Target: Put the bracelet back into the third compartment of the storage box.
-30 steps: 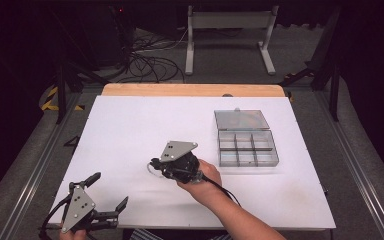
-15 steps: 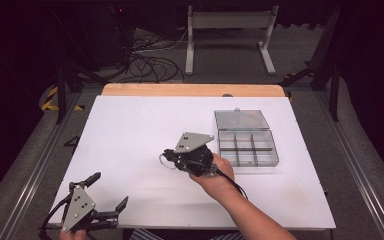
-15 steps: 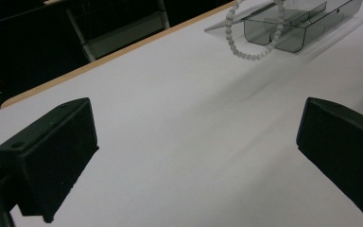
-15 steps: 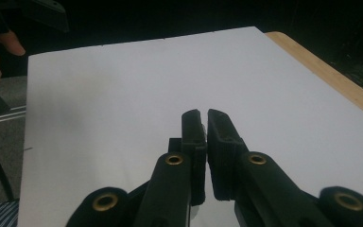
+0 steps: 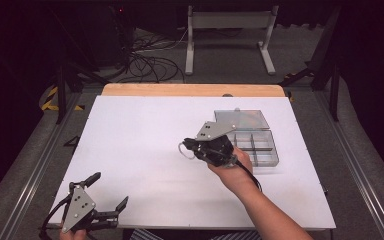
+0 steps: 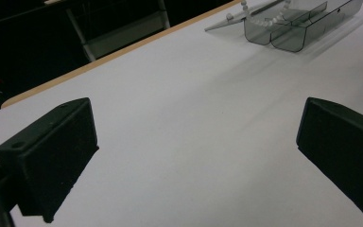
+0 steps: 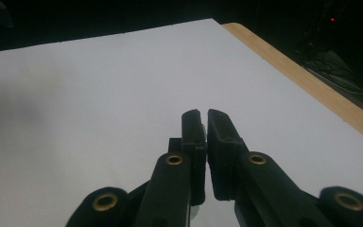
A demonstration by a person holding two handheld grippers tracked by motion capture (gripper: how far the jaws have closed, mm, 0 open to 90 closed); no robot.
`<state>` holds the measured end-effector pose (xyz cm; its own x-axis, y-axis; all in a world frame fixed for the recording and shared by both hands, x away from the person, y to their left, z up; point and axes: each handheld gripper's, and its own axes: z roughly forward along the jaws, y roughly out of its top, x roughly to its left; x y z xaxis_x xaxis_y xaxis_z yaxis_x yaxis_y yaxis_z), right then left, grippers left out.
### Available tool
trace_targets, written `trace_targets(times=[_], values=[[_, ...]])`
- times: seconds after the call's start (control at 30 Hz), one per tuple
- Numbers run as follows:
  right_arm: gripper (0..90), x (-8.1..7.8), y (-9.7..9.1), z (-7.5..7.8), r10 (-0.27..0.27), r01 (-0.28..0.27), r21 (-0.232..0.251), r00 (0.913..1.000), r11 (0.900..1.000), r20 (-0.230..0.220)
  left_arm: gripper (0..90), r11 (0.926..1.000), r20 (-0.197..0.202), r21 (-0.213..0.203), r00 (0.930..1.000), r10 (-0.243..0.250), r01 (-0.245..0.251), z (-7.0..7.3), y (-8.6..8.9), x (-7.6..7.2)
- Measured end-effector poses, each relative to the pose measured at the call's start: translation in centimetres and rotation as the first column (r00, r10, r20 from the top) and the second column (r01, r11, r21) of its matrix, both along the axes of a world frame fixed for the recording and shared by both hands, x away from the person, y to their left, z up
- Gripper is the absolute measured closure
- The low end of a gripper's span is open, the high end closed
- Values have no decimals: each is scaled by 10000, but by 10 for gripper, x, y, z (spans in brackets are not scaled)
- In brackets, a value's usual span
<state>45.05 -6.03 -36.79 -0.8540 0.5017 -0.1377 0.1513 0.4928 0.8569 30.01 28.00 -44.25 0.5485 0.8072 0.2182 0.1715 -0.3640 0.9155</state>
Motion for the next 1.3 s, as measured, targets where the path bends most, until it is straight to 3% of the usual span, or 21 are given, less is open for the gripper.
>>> trace_targets(times=[0.67, 1.3], values=[[866, 16, -56, 12, -1347, 1347, 70, 9909, 9909, -11, 3, 10000, 11, 21, 10000, -4, 4, 0, 0, 1], [866, 35, -112, 14, -2785, 2785, -48, 9603, 9604, -135, 3, 10000, -31, 15, 10000, 24, -24, -1, -1, 1]])
